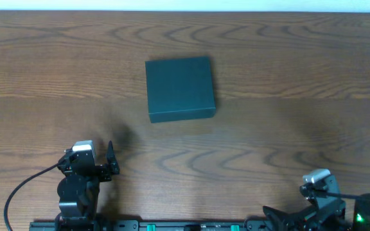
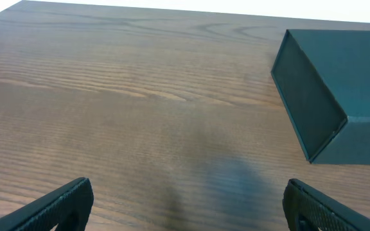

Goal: Pack container

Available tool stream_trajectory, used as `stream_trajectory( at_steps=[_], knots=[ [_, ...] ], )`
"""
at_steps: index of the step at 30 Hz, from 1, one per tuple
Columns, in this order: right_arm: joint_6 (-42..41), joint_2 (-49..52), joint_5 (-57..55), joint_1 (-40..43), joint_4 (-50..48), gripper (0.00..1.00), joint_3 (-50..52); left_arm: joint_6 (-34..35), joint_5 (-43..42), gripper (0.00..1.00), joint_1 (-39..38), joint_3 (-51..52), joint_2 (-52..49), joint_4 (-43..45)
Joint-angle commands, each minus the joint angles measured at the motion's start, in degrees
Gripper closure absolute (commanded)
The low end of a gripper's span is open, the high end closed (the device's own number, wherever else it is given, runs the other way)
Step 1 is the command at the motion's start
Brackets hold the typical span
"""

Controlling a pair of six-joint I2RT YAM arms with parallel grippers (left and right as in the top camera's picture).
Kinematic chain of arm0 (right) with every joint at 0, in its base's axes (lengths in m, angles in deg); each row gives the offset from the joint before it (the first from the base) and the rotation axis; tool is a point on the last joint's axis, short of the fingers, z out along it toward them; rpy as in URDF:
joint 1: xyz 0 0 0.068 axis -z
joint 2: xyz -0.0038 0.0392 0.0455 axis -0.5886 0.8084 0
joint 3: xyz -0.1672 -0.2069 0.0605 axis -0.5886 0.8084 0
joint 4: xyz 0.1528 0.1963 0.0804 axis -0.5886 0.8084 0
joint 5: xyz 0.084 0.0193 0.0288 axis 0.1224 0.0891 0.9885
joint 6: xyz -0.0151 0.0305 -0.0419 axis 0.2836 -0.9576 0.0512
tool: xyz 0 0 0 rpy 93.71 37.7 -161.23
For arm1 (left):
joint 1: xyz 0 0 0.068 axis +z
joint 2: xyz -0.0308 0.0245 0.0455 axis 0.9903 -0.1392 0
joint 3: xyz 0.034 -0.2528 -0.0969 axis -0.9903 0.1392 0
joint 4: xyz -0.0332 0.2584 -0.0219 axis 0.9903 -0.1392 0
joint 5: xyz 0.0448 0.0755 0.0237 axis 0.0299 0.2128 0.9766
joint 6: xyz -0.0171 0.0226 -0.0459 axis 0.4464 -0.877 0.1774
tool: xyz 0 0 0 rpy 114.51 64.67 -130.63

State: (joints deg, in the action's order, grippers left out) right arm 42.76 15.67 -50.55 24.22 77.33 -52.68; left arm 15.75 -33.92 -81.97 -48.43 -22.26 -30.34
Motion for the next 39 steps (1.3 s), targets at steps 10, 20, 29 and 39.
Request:
stream_trajectory(
  at_steps=[10,20,29,39],
  knots=[
    [0.9,0.0,-3.8,-0.2,-0.7,0.01,0.0,-1.0,1.1,0.05,-0.1,1.2,0.4,0.1],
    [19.2,-12.2,-7.9,1.8,-28.0,0.01,15.5,-1.1,1.1,0.05,-0.1,1.2,0.4,0.1],
    [28.2,-27.9,-7.9,4.5,-35.5,0.01,37.2,-1.0,1.1,0.05,-0.1,1.2,0.4,0.1],
    [24.1,-28.6,-7.9,5.0,-45.5,0.01,52.7,-1.0,1.1,0.05,-0.1,1.2,0.4,0.1]
  ],
)
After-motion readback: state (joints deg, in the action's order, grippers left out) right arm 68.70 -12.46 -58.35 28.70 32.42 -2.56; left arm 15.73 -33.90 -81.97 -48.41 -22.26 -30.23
